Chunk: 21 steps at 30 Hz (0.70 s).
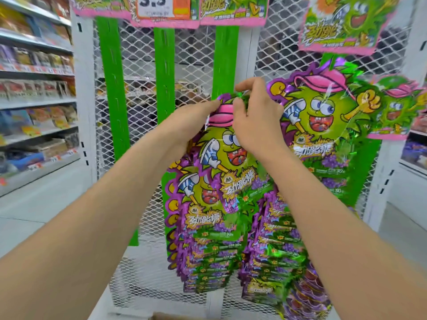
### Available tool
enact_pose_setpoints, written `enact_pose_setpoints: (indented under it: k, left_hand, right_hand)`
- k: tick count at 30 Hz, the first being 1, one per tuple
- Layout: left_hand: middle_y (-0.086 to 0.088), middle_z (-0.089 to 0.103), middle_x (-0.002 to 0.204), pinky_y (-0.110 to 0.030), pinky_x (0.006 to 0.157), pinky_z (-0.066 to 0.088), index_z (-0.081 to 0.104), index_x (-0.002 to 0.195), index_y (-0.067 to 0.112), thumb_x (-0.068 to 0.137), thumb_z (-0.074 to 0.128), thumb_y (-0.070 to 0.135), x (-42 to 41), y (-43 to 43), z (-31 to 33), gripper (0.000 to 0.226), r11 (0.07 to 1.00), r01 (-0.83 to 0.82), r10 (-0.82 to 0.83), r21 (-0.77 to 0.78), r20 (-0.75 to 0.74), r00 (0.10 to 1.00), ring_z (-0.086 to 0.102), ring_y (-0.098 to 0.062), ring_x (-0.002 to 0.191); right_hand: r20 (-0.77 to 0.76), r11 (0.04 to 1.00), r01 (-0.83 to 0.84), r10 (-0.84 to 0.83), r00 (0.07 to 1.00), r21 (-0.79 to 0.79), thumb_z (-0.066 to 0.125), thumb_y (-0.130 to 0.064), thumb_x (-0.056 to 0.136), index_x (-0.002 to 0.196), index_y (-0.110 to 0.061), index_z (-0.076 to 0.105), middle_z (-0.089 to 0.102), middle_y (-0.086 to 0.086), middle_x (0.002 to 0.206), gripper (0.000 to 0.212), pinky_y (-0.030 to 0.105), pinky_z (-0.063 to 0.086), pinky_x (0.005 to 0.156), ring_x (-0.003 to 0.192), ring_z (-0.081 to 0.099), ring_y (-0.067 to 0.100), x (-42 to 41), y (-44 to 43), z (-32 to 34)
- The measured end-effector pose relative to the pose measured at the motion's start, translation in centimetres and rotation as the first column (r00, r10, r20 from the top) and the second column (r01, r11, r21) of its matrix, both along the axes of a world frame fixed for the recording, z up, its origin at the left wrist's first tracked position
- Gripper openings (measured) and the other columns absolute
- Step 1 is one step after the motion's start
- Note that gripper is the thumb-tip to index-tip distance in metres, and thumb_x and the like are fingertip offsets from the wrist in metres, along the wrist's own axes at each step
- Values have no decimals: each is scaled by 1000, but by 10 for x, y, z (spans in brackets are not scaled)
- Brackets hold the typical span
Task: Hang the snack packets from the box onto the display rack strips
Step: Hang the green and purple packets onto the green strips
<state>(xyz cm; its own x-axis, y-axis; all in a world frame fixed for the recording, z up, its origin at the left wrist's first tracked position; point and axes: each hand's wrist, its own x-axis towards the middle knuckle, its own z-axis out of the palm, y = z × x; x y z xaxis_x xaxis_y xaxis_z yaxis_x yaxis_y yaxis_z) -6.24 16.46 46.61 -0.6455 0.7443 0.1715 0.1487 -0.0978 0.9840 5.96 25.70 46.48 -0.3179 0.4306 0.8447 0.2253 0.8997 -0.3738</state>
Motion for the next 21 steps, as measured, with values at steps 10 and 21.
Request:
enact_pose_setpoints:
  k: [10, 21]
  left_hand:
    - [12, 72, 77, -20, 70, 51, 78, 98, 19, 102, 64, 46, 9, -17, -14, 30, 994, -104, 101, 11, -356, 929, 62, 4, 65]
    - [-4, 64, 114, -47, 92, 47, 70, 115, 17, 92, 71, 14, 25, -71, -147, 23, 950, -163, 295, 266, -935, 197, 57, -29, 110]
  right_hand:
    - [69, 999, -1, 3, 998, -32, 59, -17, 98, 123, -15, 49, 64, -5, 105, 26, 39, 27, 84, 101, 63, 26, 5, -7, -30]
    - [20, 989, -145, 145, 989, 27, 61, -8, 83, 90, -18, 71, 68, -7, 85, 16, 34, 50, 76, 81, 63, 17, 54, -52, -153]
